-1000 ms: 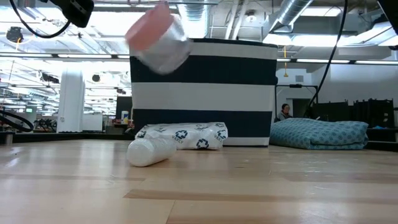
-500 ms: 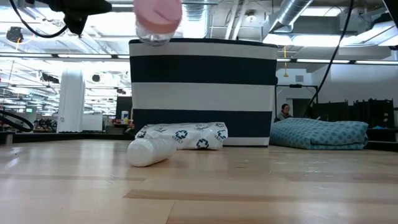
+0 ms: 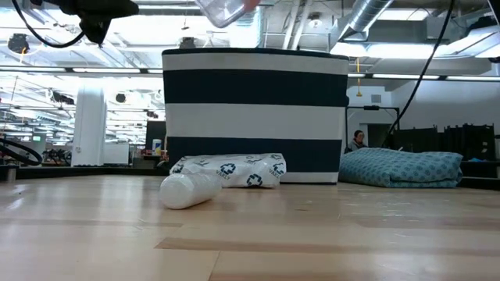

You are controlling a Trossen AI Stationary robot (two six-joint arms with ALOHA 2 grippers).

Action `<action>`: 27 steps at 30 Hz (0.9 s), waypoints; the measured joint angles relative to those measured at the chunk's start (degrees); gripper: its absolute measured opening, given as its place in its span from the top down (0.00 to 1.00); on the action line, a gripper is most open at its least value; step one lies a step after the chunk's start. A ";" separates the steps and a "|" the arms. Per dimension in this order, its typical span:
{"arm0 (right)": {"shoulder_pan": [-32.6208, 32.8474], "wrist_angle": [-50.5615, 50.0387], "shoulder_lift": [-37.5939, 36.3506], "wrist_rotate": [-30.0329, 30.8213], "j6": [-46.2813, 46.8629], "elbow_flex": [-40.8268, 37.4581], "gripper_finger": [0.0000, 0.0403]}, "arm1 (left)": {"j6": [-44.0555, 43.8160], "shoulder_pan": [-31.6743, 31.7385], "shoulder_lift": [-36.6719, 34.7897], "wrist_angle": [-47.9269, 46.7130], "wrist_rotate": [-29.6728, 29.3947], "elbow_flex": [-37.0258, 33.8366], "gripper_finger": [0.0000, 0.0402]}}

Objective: Pick & place medical supplies in basket/bin
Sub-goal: Put the pink container bottle into the blue bin

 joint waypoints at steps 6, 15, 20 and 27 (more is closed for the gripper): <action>-5.34 1.66 -4.23 -0.84 -5.23 0.01 1.00 | -0.10 -0.02 0.00 0.11 -0.23 0.00 1.00; -18.09 1.41 -5.89 -12.56 -11.35 0.02 1.00 | -0.55 -0.02 0.00 0.17 -0.31 0.00 1.00; -25.50 -0.03 -4.55 -21.24 -13.25 -0.36 1.00 | -0.52 0.00 0.00 0.21 -1.68 0.00 1.00; -31.67 -3.58 0.30 -28.80 -17.33 -0.77 1.00 | -0.48 0.04 0.02 0.01 -2.06 0.00 1.00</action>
